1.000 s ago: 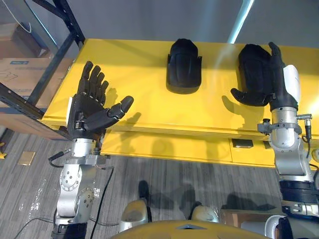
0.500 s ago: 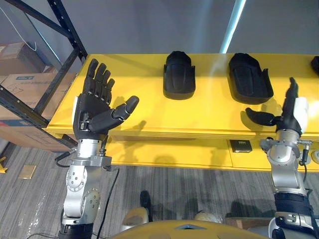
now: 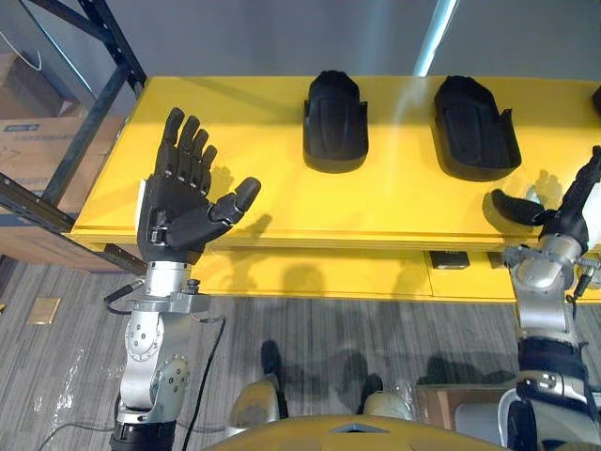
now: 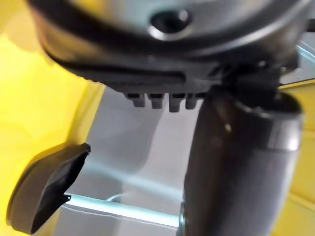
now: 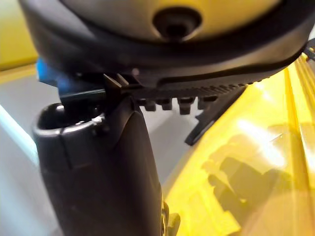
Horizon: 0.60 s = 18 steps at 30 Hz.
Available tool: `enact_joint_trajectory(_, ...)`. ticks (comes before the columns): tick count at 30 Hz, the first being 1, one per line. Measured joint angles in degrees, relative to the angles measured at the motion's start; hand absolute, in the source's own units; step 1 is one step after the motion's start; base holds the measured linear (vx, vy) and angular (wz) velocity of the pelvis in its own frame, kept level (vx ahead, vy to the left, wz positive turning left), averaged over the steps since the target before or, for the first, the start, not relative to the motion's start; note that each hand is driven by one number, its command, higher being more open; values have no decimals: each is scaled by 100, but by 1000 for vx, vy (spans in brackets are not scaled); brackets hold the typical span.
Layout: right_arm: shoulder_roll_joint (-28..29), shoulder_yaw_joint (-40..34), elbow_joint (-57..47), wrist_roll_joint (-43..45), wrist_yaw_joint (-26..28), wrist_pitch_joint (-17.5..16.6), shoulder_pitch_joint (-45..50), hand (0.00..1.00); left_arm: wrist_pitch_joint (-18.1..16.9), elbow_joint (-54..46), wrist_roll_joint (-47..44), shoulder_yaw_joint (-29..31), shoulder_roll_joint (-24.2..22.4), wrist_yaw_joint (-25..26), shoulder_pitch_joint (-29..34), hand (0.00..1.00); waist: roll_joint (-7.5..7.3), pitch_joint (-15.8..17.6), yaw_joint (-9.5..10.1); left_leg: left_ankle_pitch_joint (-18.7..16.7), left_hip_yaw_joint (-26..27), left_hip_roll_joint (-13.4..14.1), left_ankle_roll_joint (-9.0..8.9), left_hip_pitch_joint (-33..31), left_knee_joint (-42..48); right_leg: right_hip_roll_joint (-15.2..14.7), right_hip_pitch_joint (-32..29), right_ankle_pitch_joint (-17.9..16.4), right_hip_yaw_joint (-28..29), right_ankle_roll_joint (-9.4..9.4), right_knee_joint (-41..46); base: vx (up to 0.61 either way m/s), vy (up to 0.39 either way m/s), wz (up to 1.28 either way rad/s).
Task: Walk over and take three plastic housings, then place them on the shelf
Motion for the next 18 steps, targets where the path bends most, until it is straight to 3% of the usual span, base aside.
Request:
enact_joint_trajectory(3, -188, 31, 103, 196, -94, -3, -321, 100, -10, 0, -33, 21, 74, 97, -64, 100, 48, 231, 46, 13, -34, -5, -19, -76, 0, -13, -101, -13, -11, -17, 88, -66, 13, 7)
enact_joint_trajectory(8, -342, 31, 524, 389, -379, -49, -643, 100, -10, 0, -40, 21, 232, 217, -241, 100, 75, 355, 92, 100, -80, -9, 44, -185, 2, -27, -219, -20, -39, -23, 180, -18, -6, 4)
enact_joint_trajectory(18, -690, 29, 708, 564, -546, -52, -843, 100, -11, 0, -47, 30, 247, 250, -307, 100, 193, 586, 111, 124, -161, -14, 4, -178, 1, -69, -276, -125, -90, -79, 430, -22, -14, 4)
